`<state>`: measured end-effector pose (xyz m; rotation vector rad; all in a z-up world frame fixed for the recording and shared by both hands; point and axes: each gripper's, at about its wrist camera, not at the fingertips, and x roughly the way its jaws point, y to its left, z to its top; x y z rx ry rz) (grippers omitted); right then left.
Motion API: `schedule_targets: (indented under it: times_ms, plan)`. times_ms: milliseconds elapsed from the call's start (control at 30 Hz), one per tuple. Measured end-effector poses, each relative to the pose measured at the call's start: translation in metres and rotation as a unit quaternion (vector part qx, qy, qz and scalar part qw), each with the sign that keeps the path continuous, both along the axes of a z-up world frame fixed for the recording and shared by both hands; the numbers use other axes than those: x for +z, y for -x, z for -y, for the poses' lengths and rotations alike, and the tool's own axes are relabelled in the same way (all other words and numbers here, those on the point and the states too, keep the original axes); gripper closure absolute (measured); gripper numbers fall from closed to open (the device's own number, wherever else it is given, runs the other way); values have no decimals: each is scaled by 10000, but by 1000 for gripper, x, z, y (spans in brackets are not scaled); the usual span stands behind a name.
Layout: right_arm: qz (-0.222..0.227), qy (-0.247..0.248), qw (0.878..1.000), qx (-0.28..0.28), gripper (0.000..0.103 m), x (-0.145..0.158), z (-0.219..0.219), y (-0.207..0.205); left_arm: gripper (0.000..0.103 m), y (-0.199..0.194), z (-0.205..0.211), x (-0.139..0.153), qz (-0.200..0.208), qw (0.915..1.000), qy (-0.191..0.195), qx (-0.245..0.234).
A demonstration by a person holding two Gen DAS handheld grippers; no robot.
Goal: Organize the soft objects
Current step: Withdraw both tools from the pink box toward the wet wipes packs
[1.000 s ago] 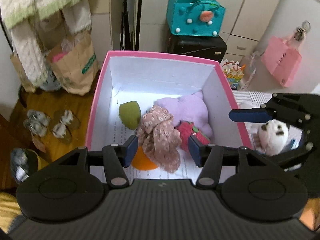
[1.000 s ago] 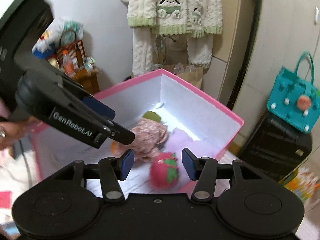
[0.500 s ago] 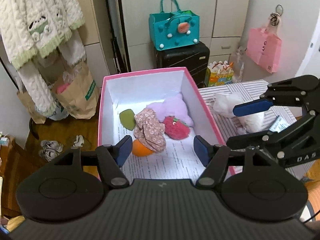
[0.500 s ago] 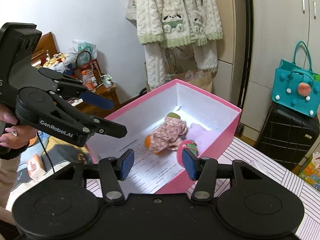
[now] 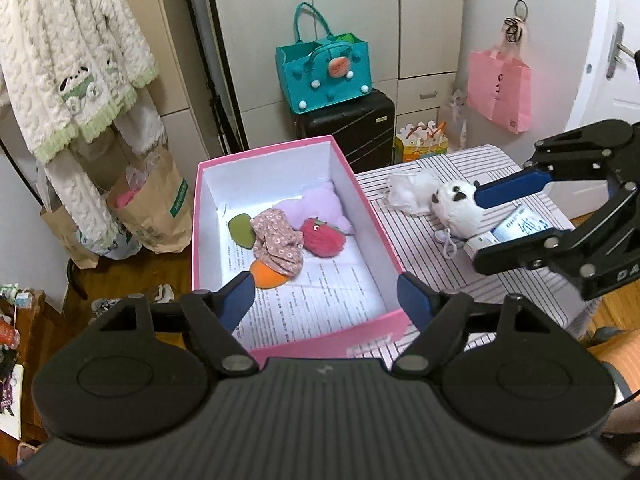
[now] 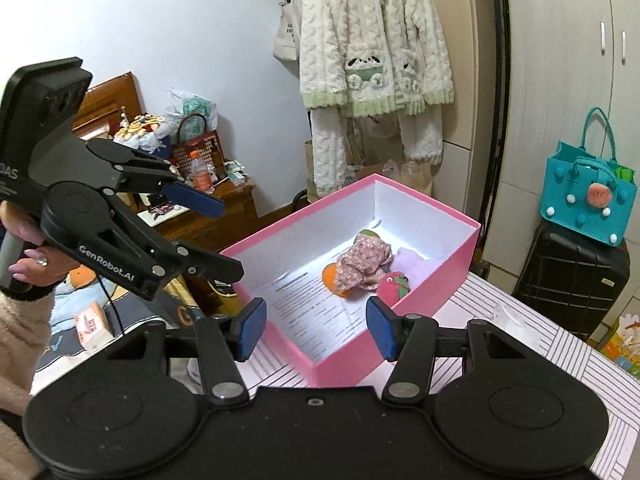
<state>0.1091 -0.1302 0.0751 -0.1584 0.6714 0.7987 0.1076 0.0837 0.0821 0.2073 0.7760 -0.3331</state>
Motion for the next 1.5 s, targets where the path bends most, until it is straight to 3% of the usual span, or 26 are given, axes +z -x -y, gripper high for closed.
schedule_targets:
  times_ms: [100,233,600,1133,1300,1500]
  plan:
    - [36,-20,10000,-15,40,1,9,15,19,10,4,-2,47,10000,-76,25]
    - [99,-9,9999,9,37,-1,20,32,18,19,10,-9,-282,9993,173,-161]
    - [24,116,9998,-188,32,-26,49,61,18,46,48,-36,-482,9970,-3,-611]
    - [-427,275,9970,-579,27,-85,98,69,18,49,105,-84,-848,9888,-34,-1228]
    - [-487,198,9953,-810,23,-104,118,63,17,49,119,-97,-451,9913,-24,-1239]
    - [-332,-94,9914,-1264,23,-114,152,50,10,39,138,-108,-103,9916,335,-1242]
